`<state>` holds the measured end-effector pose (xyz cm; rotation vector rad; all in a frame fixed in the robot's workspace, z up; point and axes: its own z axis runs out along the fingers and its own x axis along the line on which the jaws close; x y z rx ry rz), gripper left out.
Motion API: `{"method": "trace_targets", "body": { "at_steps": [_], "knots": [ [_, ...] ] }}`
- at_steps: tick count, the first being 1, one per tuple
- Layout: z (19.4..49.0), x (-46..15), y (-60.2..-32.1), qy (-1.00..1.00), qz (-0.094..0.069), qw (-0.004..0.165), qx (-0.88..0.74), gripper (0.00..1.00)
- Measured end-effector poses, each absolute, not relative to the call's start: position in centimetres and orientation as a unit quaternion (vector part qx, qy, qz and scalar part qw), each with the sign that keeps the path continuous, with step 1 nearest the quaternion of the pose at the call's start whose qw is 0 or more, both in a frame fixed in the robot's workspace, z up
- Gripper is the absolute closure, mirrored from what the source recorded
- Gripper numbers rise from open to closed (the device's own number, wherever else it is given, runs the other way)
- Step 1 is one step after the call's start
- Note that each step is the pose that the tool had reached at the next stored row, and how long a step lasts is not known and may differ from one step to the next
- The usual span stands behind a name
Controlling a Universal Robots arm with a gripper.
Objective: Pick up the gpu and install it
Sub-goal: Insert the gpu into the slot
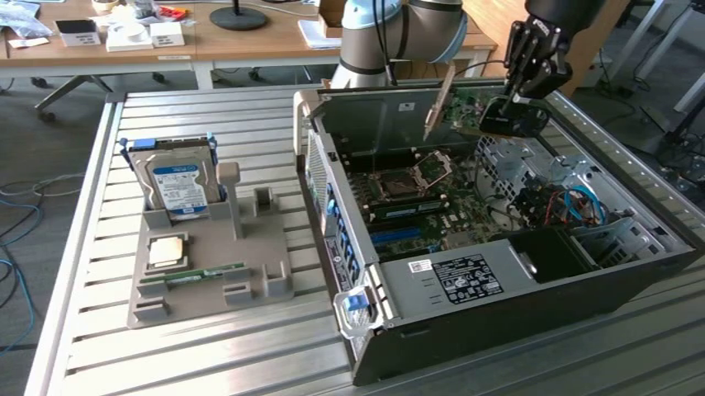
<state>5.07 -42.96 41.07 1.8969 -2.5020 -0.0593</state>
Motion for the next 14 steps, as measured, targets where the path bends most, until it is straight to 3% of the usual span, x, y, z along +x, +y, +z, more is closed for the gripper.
{"method": "trace_targets", "body": {
  "at_steps": [14],
  "knots": [
    [40.93, 5.07, -42.96, -0.720, -0.019, 0.003, 0.694, 0.73]
  ]
}}
